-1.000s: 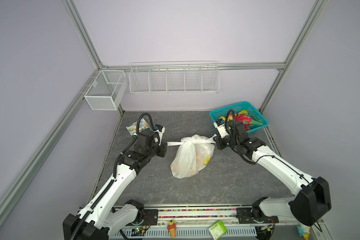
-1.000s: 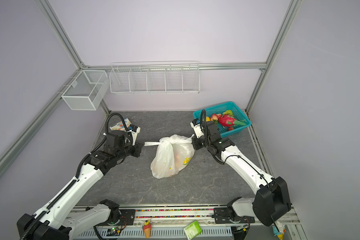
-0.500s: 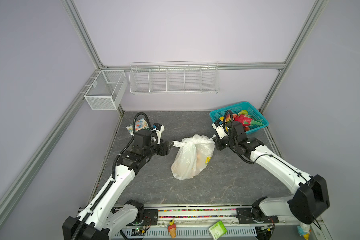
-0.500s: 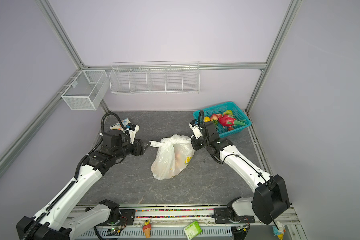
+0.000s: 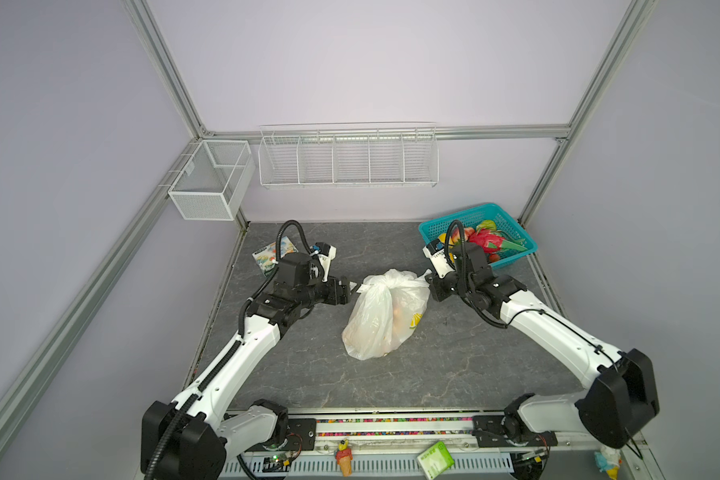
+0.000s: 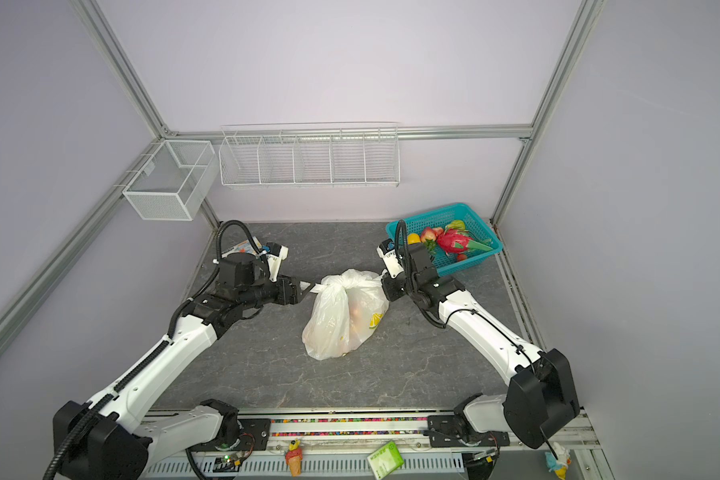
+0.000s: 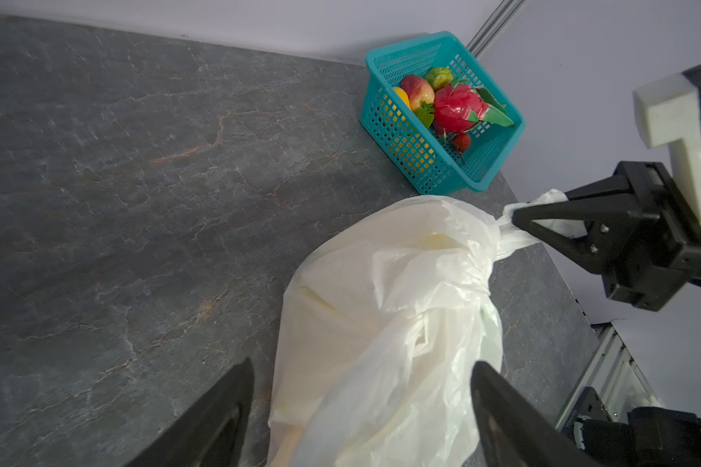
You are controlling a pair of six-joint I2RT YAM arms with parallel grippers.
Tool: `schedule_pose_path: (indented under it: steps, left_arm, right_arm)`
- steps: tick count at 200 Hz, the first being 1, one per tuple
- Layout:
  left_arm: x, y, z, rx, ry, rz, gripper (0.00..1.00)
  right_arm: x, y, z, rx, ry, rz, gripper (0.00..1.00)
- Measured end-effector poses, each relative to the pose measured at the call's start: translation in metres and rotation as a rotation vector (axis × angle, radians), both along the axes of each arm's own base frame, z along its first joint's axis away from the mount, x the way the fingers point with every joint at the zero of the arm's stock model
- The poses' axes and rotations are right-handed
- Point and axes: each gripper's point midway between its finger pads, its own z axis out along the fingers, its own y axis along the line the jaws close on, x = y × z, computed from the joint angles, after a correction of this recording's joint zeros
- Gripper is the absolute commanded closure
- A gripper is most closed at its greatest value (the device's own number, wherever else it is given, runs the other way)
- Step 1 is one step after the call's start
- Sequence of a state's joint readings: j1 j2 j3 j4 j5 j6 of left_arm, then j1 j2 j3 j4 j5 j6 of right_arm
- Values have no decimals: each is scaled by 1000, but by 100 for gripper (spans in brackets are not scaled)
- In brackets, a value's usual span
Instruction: Place the fake fruits into the plastic bag and tie a complex knot
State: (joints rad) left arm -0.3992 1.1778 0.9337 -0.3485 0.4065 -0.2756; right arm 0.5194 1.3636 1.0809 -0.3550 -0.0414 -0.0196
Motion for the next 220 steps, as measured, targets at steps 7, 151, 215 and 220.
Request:
schedule_pose_path:
  steps: [7,151,215,220]
  left_arm:
    - [2,-2,-4,1,15,-1,33]
    - [8,16,-17,214,-42,64,100]
    - [13,32,-24,361,-96,104,100]
    - [14,33,-25,369,-99,105,100]
  right_arm:
    - [0,0,0,0,0,1,93]
    - [-5,-25,-10,-71,-9,-108,93]
    - [3,-46,-24,-155,-13,-203,93]
    - [4,-47,-26,-163,-13,-210,93]
